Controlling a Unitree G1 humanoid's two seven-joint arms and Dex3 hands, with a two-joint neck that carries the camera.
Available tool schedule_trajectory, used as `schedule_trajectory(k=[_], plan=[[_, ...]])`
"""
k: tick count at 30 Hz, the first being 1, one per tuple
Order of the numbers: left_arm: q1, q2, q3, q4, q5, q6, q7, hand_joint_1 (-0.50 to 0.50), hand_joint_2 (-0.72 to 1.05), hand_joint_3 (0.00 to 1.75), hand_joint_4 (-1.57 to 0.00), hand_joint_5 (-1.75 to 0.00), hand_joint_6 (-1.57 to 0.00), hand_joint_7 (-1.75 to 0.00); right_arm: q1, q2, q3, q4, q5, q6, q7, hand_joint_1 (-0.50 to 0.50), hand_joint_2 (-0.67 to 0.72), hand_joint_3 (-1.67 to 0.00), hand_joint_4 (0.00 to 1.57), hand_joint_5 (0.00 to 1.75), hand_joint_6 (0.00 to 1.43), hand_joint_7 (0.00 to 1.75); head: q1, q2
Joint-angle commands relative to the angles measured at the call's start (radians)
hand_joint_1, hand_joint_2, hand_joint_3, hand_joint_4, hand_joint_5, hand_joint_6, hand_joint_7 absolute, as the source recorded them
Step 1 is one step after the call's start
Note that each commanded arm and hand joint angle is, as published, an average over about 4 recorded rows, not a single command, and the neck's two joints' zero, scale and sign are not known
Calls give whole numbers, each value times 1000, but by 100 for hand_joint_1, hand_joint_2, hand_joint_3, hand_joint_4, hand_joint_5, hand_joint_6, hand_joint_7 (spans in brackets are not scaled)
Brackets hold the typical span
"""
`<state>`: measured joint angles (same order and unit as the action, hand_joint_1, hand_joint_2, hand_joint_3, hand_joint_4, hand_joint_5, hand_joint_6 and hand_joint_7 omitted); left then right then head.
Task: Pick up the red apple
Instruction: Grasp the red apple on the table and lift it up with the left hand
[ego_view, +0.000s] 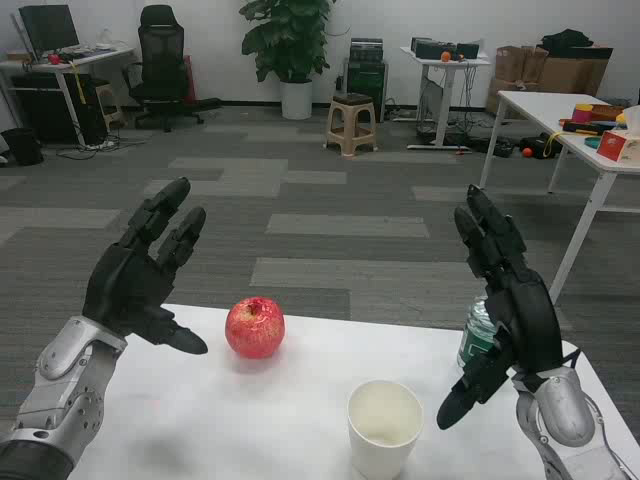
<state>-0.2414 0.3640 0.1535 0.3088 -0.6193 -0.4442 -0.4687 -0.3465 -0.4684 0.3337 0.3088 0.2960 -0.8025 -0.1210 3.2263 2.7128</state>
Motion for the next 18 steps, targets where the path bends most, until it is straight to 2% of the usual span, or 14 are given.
schedule_trajectory(k=[1, 2, 3, 5, 9, 13, 15, 18], plan=[[-167, -109, -195, 41, -30, -117, 168, -50, 105, 9, 0, 0, 0, -23, 21, -75, -255, -207, 3, 101, 134, -46, 72, 0, 0, 0, 0, 0, -111, 373], [-167, -109, -196, 41, -30, -117, 168, -50, 105, 9, 0, 0, 0, -24, 21, -75, -255, -206, 3, 101, 134, -46, 72, 0, 0, 0, 0, 0, -99, 337], [-168, -109, -197, 41, -30, -117, 168, -50, 105, 9, 0, 0, 0, -24, 21, -75, -255, -206, 2, 101, 134, -46, 72, 0, 0, 0, 0, 0, -66, 228], [-168, -110, -198, 41, -30, -117, 168, -50, 105, 9, 0, 0, 0, -28, 21, -75, -255, -205, 2, 101, 133, -46, 72, 0, 0, 0, 0, 0, -66, 229], [-168, -111, -198, 41, -30, -117, 168, -50, 105, 9, 0, 0, 0, -23, 21, -75, -255, -203, 2, 100, 132, -46, 72, 0, 0, 0, 0, 0, -61, 225], [-168, -111, -198, 41, -30, -117, 168, -50, 105, 9, 0, 0, 0, -28, 21, -75, -254, -203, 3, 100, 131, -46, 72, 0, 0, 0, 0, 0, -61, 206], [-168, -111, -199, 41, -30, -117, 168, -49, 105, 9, 0, 0, 0, -26, 21, -75, -254, -203, 3, 100, 130, -46, 72, 0, 0, 0, 0, 0, -63, 173], [-168, -109, -201, 41, -31, -117, 168, -49, 105, 9, 0, 0, 0, -24, 21, -75, -251, -203, 2, 100, 130, -46, 72, 0, 0, 0, 0, 0, -64, 76]])
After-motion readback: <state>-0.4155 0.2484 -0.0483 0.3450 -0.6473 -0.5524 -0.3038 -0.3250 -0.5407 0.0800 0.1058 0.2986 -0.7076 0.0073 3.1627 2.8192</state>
